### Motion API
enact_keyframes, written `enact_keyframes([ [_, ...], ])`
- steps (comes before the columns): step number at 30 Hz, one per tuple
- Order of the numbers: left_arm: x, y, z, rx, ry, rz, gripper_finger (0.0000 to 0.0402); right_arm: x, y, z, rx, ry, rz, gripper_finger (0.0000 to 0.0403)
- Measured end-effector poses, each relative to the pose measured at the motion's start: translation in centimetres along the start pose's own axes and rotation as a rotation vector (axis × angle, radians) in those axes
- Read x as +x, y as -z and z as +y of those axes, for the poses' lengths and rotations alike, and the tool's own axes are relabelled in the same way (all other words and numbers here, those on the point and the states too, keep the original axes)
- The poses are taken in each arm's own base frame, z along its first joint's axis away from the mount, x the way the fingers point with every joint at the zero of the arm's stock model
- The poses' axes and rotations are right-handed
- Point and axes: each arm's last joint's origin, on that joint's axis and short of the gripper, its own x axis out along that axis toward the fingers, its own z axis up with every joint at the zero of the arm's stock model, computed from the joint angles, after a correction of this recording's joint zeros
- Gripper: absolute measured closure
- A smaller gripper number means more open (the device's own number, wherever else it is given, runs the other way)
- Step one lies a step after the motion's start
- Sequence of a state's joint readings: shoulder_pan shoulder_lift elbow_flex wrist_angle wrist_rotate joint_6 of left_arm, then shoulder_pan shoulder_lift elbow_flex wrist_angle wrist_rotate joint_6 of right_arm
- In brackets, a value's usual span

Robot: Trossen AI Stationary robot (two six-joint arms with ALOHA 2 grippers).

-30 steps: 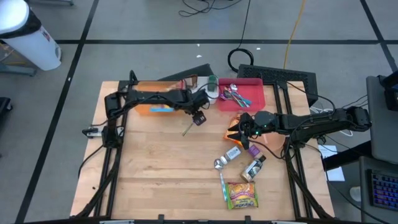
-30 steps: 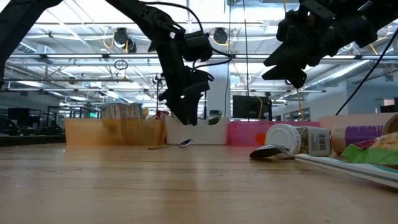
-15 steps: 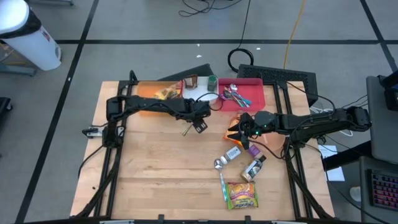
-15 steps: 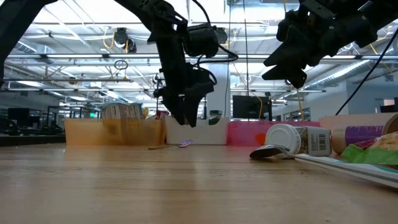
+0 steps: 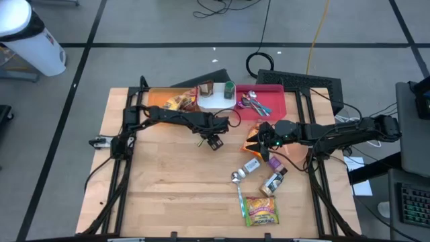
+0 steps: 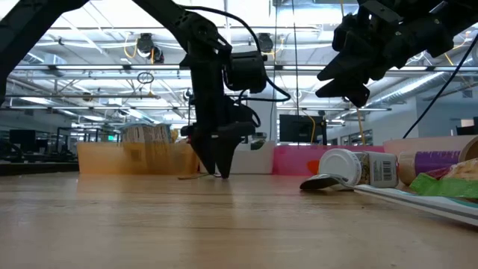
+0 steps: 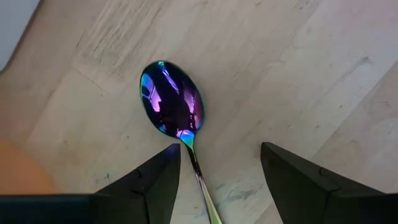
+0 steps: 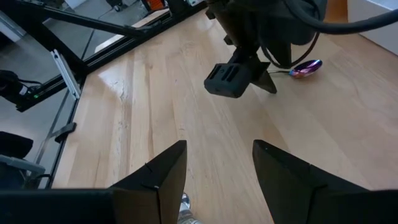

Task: Pick & Place Food Item
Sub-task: Put the violet spoon into the red bin

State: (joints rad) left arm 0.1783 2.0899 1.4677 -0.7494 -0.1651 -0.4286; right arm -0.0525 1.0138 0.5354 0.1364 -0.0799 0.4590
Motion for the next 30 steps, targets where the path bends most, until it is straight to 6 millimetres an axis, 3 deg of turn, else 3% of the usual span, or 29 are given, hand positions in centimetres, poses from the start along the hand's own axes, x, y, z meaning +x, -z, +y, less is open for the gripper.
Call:
enact_keyframes([
  [12,0.1,0.2,0.6,-0.058,-0.031,0.031,0.0174,0.0,0.0,0.0,-0.002,0.0,0.0,0.0227],
  [23,0.4,-0.4,1.8,-0.145,0.067,0.079,0.0174,0.0,0.0,0.0,-0.001,0.0,0.0,0.0227],
  [30,1.5,-0.3,1.2,-0.131,0.114,0.114,0.0174,0.0,0.0,0.0,0.0,0.0,-0.001,0.0227],
])
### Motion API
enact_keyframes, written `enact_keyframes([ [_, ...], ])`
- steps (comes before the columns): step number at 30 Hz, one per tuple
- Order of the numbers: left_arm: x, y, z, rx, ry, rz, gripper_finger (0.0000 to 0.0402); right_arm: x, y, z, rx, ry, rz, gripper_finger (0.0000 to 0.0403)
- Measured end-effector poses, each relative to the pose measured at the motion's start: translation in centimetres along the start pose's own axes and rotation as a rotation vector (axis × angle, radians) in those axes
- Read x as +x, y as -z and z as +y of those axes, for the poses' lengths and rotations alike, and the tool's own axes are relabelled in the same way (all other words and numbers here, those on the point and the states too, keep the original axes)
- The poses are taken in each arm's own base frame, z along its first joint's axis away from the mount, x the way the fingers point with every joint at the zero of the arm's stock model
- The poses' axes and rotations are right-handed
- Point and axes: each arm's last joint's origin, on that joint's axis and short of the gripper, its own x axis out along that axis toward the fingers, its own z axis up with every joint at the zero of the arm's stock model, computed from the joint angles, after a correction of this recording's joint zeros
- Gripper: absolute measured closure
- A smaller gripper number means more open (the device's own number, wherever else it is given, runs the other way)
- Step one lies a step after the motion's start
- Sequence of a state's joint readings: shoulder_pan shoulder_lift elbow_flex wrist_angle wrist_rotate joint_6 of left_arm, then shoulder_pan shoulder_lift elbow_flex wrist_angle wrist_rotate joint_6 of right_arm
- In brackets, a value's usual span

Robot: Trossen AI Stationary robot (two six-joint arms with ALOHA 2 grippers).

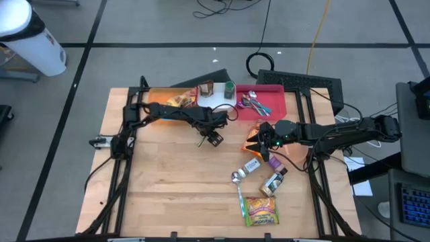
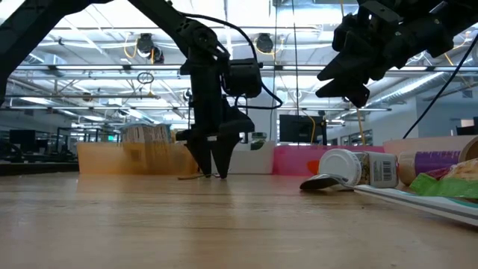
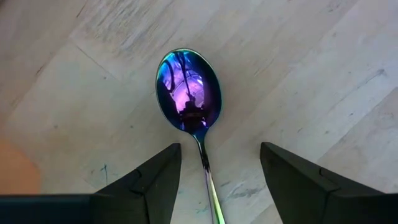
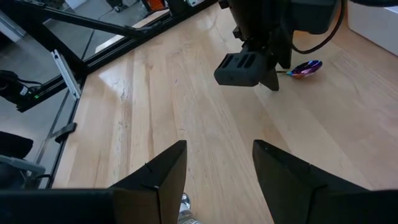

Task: Pick & Place Food Item
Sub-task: Put the violet spoon into the red bin

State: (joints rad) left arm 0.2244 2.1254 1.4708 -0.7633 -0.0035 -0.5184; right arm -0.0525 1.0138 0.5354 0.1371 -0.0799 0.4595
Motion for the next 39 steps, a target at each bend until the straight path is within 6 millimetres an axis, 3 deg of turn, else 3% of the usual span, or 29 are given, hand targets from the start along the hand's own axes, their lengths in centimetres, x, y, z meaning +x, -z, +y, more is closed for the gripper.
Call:
enact_keyframes([
  [11,0.8,0.8,-0.6,0.002,-0.034,0.055,0.0188,0.0,0.1,-0.1,0.001,0.006,0.011,0.0227],
  [29,0.7,0.7,-0.6,-0.001,0.003,0.074,0.0389,0.0,0.2,-0.1,0.001,0.007,0.015,0.0227],
  [39,-0.8,-0.5,-1.3,0.038,0.0,0.049,0.0395,0.0,0.2,-0.1,0.001,0.007,0.014,0.0227],
])
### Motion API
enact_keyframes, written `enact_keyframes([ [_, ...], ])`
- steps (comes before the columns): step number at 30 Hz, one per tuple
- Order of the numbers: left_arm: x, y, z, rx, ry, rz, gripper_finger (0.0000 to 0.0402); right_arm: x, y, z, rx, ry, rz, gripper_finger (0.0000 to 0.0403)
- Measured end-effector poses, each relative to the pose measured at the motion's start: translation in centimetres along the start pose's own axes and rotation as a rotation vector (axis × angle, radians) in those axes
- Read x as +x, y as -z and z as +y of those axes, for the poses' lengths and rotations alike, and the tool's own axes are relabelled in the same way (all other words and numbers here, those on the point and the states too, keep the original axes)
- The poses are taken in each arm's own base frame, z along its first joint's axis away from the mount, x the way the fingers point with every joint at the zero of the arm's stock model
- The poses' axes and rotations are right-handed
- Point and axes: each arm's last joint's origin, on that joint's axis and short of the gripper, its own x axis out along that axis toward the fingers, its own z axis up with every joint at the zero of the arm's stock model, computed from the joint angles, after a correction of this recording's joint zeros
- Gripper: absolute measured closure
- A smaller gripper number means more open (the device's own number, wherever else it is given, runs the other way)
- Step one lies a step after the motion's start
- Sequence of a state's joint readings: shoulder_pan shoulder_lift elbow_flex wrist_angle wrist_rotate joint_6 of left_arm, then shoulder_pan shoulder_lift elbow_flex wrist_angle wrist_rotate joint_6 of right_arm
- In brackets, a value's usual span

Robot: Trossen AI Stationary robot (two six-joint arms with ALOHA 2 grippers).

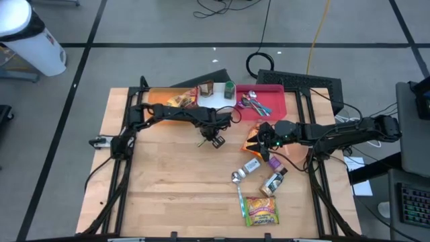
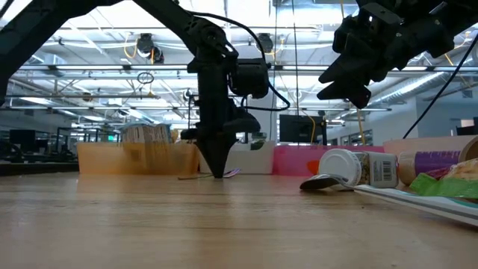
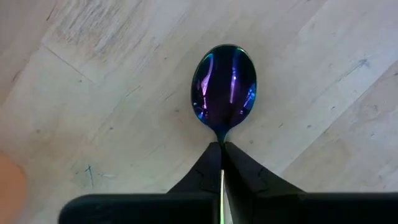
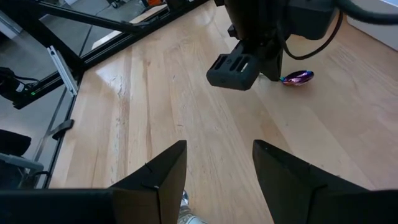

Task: Pick & Place Food Item
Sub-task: Put the violet spoon into the red bin

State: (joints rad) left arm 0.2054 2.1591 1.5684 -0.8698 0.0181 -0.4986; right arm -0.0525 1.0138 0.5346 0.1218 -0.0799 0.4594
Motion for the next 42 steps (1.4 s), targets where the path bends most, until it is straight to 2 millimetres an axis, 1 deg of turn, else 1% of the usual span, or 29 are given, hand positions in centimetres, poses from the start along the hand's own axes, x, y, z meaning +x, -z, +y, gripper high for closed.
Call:
enact_keyframes([
  [3,-0.7,-0.6,-0.2,0.032,-0.015,-0.013,0.0397,0.0,0.0,0.0,0.0,0.0,0.0,0.0227],
  [8,-2.6,-1.8,-0.6,0.048,0.024,-0.057,0.0398,0.0,0.0,0.0,0.0,0.0,-0.001,0.0227],
  [12,-3.7,-2.3,-0.8,0.062,0.037,-0.077,0.0398,0.0,0.0,0.0,0.0,-0.001,-0.001,0.0227],
  [16,-5.6,-3.1,-1.4,0.078,0.082,-0.117,0.0399,0.0,-0.1,0.1,0.0,-0.008,-0.009,0.0227],
  [20,-8.5,-4.3,-1.9,0.116,0.122,-0.19,0.0399,0.0,-0.3,0.2,-0.003,-0.019,-0.035,0.0227],
  [27,-15.3,-6.2,-2.4,0.195,0.142,-0.415,0.0399,-0.2,-0.5,0.3,-0.004,-0.022,-0.054,0.0227],
  [30,-17.8,-6.7,-2.3,0.202,0.171,-0.505,0.0397,-0.3,-0.8,0.3,-0.004,0.012,-0.1,0.0227],
  [33,-19.9,-7.2,-2.3,0.206,0.234,-0.592,0.0396,-0.5,-1.4,0.3,-0.001,0.054,-0.179,0.0227],
  [37,-22.0,-7.6,-2.7,0.235,0.35,-0.688,0.0397,-0.6,-2.1,0.3,0.009,0.129,-0.29,0.0227],
  [40,-22.6,-7.8,-3.2,0.257,0.403,-0.738,0.0397,-0.8,-2.5,0.3,0.017,0.181,-0.359,0.0227],
  [42,-22.6,-7.7,-3.6,0.27,0.423,-0.744,0.0398,-0.9,-2.6,0.2,0.023,0.209,-0.388,0.0227],
])
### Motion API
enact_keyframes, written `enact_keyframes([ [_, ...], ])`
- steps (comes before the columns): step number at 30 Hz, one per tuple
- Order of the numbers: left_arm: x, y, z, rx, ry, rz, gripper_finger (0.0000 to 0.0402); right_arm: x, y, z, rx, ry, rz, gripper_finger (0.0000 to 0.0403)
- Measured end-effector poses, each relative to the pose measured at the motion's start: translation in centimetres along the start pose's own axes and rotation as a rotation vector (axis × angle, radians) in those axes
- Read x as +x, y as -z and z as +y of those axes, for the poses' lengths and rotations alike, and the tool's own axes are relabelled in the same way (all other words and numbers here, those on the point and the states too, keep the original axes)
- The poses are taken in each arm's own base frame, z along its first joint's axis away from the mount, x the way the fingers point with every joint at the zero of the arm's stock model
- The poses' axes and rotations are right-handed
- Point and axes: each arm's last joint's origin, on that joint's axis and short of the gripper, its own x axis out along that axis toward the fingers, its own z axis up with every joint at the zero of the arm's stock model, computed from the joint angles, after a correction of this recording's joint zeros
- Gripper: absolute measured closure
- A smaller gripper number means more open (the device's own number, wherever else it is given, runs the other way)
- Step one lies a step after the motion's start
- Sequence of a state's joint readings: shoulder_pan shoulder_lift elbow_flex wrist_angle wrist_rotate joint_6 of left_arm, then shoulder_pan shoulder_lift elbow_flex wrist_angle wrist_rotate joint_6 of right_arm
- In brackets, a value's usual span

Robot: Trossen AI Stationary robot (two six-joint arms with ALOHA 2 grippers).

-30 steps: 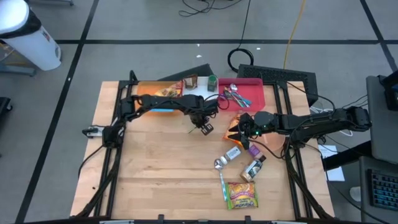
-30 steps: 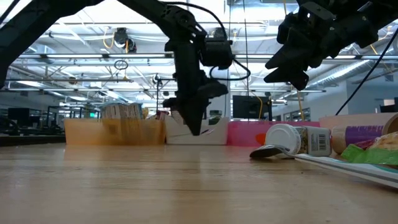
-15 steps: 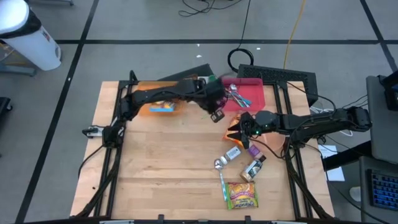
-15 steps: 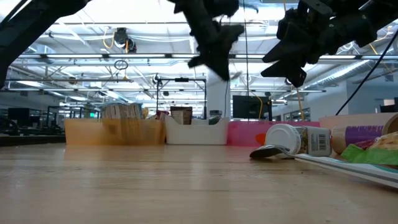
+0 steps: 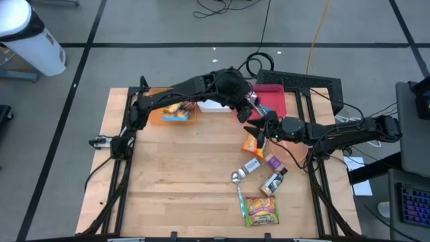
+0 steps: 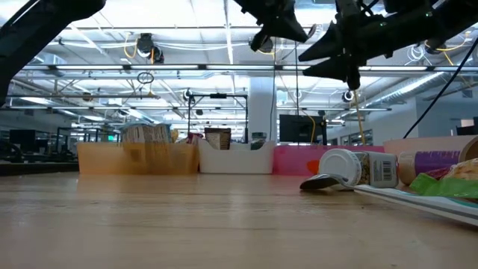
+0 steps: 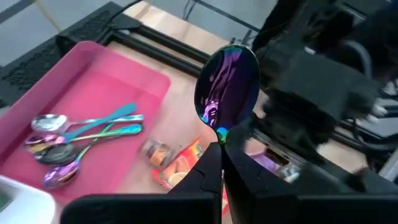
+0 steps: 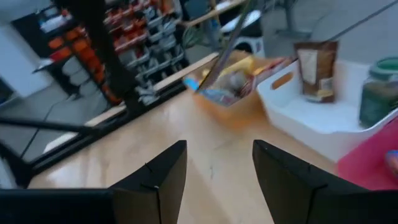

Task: Pick & Place Food Item
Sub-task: Put the violet spoon into the red bin

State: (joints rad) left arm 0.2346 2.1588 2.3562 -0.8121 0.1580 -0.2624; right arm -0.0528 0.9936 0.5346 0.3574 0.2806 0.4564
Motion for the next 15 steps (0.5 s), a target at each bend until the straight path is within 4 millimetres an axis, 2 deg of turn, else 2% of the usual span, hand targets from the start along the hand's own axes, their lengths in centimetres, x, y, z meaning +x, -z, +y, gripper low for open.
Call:
enact_keyframes([
  [6,0.1,0.2,-0.9,0.088,0.013,0.004,0.0398,-0.2,-0.5,0.1,-0.01,0.014,-0.053,0.0227],
  [15,0.2,0.3,-1.4,0.173,-0.002,-0.004,0.0397,-0.6,-2.1,0.7,0.015,-0.055,-0.199,0.0227],
])
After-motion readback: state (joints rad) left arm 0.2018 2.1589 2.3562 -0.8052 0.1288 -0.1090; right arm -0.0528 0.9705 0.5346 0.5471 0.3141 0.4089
